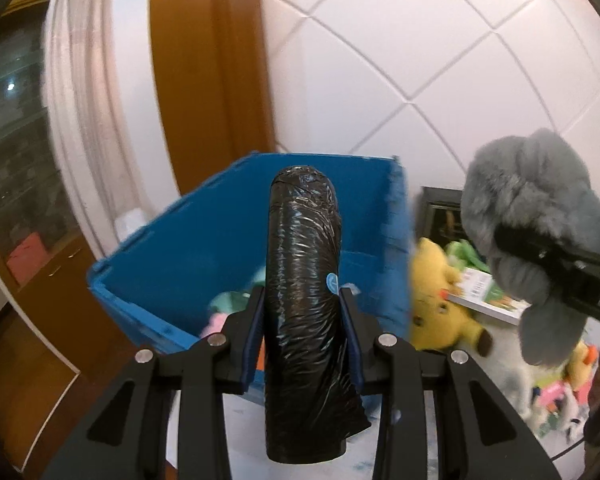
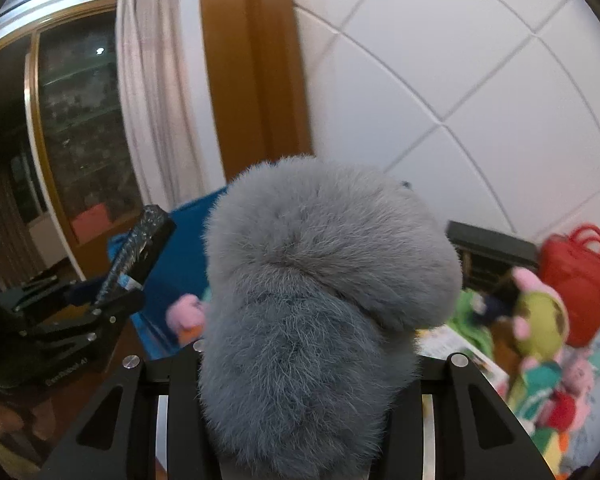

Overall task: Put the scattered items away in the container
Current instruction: 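Carry the black rolled bag and grey plush up over the blue crate, then lower both items into the blue crate and open both tools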

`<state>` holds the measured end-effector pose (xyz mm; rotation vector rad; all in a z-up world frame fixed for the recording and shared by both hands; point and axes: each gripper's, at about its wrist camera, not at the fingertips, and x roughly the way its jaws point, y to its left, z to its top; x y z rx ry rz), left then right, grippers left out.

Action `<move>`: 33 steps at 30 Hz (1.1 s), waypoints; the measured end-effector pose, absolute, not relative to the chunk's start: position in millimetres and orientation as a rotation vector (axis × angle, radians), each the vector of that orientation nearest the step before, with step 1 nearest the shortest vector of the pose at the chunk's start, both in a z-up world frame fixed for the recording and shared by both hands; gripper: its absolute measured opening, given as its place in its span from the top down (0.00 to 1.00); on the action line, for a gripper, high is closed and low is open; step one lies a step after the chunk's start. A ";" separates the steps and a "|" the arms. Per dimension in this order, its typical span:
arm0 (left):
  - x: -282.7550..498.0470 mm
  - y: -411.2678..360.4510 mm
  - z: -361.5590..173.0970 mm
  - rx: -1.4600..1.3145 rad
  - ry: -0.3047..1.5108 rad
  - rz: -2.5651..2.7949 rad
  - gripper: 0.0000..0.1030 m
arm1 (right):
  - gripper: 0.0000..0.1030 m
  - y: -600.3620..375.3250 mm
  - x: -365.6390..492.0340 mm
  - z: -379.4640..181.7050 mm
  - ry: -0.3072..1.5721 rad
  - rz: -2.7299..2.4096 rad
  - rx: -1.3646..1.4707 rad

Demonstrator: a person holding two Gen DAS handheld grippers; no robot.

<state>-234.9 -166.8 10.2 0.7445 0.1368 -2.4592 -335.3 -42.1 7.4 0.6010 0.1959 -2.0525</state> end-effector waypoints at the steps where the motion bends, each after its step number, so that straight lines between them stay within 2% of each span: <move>1: -233.6 -177.1 9.8 0.743 0.132 -2.453 0.66 | 0.61 -53.5 -335.0 9.1 0.186 -2.041 0.601; 7: -250.3 -265.7 -2.5 0.871 0.152 -2.473 0.66 | 0.61 -144.9 -336.1 15.3 0.194 -2.039 0.628; 17: -355.3 -389.9 -8.2 1.151 0.144 -2.516 0.66 | 0.61 -277.1 -389.8 9.1 0.240 -2.135 0.871; 23: -420.4 -428.3 -11.1 1.250 0.226 -2.551 0.66 | 0.61 -317.7 -456.0 -12.2 0.204 -2.205 1.058; 28: -474.2 -439.7 -22.2 1.294 0.180 -2.531 0.67 | 0.61 -320.0 -505.1 -33.0 0.133 -2.255 1.169; 33: -504.9 -442.0 -45.8 1.325 0.215 -2.529 0.66 | 0.60 -312.4 -538.8 -61.3 0.066 -2.314 1.220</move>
